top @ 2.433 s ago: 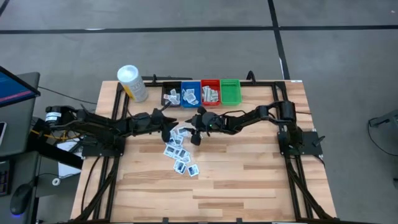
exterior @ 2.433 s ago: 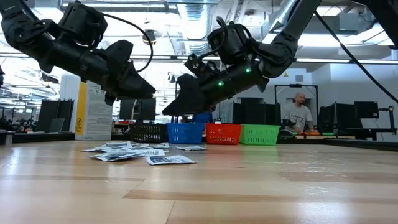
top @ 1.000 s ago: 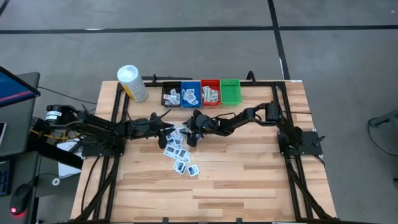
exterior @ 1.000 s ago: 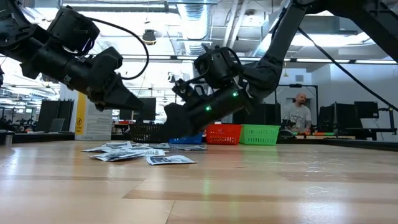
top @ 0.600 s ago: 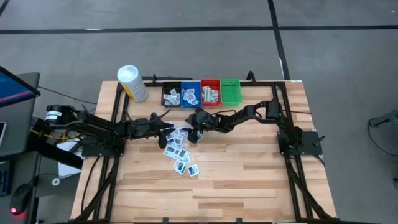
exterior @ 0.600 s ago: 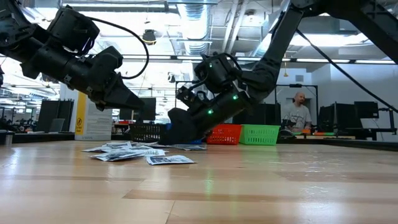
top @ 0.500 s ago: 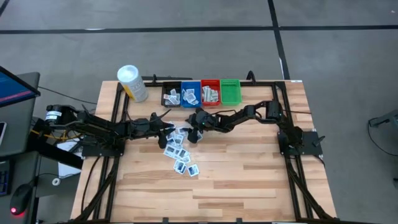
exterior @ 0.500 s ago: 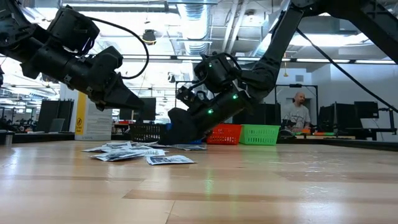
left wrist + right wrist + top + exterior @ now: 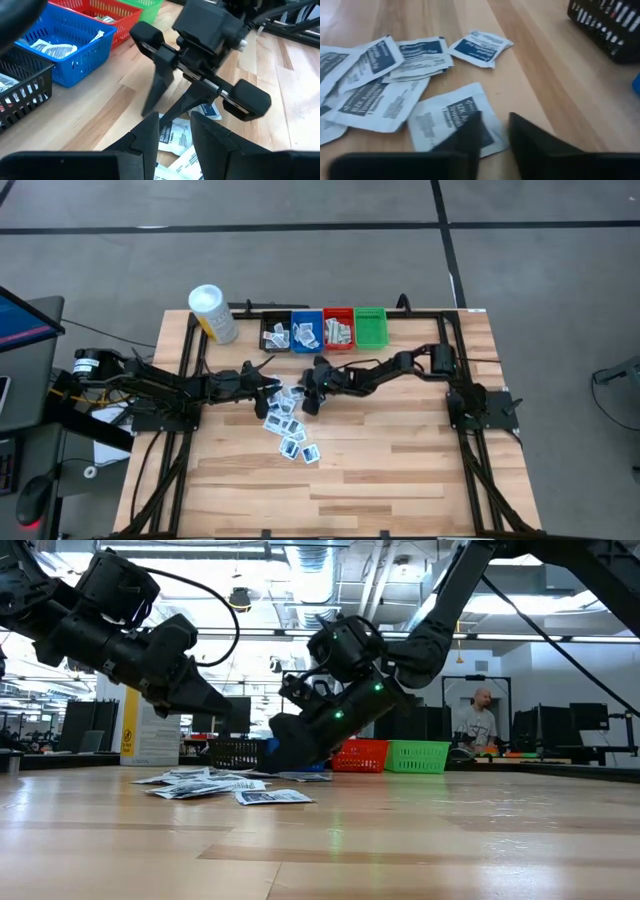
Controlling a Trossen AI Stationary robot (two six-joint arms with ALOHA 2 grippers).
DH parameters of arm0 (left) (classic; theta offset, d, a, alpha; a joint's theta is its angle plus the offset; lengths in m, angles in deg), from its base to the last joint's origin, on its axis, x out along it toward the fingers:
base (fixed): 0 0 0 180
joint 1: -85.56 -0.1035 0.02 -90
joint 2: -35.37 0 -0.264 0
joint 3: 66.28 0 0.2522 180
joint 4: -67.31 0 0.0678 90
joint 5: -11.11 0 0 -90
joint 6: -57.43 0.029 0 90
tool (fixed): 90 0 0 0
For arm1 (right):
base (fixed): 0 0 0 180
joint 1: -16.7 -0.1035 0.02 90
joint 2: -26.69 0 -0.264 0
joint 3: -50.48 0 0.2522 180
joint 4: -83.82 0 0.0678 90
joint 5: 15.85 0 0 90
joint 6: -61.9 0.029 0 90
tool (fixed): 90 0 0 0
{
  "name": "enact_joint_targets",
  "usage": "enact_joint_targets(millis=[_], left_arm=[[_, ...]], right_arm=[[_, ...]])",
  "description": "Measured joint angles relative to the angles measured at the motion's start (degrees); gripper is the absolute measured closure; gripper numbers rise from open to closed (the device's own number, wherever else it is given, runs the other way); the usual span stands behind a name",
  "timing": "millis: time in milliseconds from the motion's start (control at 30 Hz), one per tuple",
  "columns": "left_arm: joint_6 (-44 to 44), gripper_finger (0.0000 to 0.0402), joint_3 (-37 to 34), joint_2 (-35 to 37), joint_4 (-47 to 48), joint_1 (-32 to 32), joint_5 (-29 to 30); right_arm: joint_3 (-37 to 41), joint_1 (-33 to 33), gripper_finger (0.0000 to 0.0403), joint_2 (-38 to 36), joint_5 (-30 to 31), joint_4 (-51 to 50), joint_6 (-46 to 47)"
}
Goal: Pick & Place First Aid Supplies
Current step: Put the gray towelette pack into the blue bin
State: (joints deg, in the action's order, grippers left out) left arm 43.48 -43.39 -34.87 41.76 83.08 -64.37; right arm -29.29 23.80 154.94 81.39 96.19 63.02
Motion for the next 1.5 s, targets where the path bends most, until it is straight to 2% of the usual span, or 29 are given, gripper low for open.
enact_joint_targets(millis=[100, 167, 367, 667, 833, 967, 1100, 1333, 1500], left_arm=[[0.0, 0.0289, 0.0, 0.0, -0.2, 0.0, 0.0], [0.0, 0.0289, 0.0, 0.0, -0.2, 0.0, 0.0], [-1.5, 0.0289, 0.0, 0.0, -0.7, 0.0, 0.0], [-3.6, 0.0289, 0.0, 0.0, -1.4, 0.0, 0.0], [-7.3, 0.0289, 0.0, 0.0, -2.1, 0.0, 0.0], [-13.9, 0.0289, 0.0, 0.0, -2.4, -0.4, 0.0], [-18.3, 0.0289, 0.0, 0.0, -3.7, -0.5, 0.0], [-18.5, 0.0289, 0.0, 0.0, -11.2, -0.4, -2.7], [-18.5, 0.0289, 0.0, 0.0, -12.7, -0.4, -3.9]], right_arm=[[0.0, 0.0, 0.0375, 0.1, 0.2, -0.2, -0.3], [0.1, 0.0, 0.0392, 0.1, 0.2, -0.2, -1.5], [0.3, -1.5, 0.04, -1.3, 2.8, -0.2, -3.3], [0.5, -4.9, 0.0402, -9.1, 9.8, -4.8, -9.3], [0.6, -6.4, 0.0402, -12.6, 13.4, -6.4, -12.4], [0.5, -7.5, 0.0402, -14.9, 17.1, -6.4, -14.9], [0.5, -8.0, 0.0403, -16.3, 19.0, -5.9, -16.5], [0.5, -8.6, 0.0403, -17.0, 22.9, -4.9, -19.0], [0.4, -8.6, 0.0403, -17.0, 22.9, -4.5, -19.1]])
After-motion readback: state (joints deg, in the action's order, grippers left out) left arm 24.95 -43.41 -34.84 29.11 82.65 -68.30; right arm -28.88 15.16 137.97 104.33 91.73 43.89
